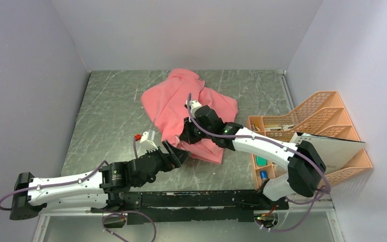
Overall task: Zip up the jacket
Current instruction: Zip the zipper on the jacket.
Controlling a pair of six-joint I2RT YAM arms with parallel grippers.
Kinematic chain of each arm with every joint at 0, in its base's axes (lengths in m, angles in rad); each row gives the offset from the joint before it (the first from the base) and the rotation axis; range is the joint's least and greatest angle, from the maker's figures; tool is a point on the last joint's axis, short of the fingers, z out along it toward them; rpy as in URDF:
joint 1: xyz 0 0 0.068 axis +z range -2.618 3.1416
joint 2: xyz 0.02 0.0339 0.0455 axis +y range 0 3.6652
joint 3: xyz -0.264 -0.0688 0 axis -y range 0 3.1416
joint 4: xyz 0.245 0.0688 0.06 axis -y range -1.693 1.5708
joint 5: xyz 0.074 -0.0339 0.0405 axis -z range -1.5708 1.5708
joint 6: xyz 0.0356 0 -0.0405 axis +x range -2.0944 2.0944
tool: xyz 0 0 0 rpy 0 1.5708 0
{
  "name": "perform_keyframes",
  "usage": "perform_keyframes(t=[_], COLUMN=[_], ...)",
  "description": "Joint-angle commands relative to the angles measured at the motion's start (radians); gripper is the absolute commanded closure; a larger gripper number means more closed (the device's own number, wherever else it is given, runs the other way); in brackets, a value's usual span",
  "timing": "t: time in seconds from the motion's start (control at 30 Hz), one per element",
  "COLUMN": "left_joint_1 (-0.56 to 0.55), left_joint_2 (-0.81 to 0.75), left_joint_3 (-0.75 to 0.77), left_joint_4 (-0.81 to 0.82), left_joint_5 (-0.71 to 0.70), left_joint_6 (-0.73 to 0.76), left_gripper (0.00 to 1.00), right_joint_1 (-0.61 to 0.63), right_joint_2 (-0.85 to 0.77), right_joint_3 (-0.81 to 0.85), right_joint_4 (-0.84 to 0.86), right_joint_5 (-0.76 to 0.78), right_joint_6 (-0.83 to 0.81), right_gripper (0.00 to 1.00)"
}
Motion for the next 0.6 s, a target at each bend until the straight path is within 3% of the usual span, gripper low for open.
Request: perform_keyframes(t=[0.0, 0.07, 0.23, 0.57], left_joint_1=[-0.003, -0.003, -0.003, -0.001], left_joint_2=[-0.02, 0.0, 0.073, 0.052], left_joint_3=[-0.056, -0.072, -0.154, -0.144], left_joint_4=[0.117, 0.141, 0.414, 0.314], left_joint_5=[-0.075, -0.098, -0.112, -0.273], left_joint_6=[-0.229, -0.275, -0.32, -0.393], left_gripper=[0.14, 0.17, 0.19, 0.21], right_joint_1=[-0.001, -0.001, -0.001, -0.002], right_joint_2=[-0.065, -0.079, -0.089, -0.133], right_joint_3=[-0.018, -0.03, -0.039, -0.073], right_joint_4=[0.098, 0.11, 0.114, 0.098], right_joint_5=[0.037, 0.042, 0.035, 0.013], right_joint_6=[0.047, 0.051, 0.054, 0.059], right_gripper=[1.0, 1.0, 1.0, 1.0])
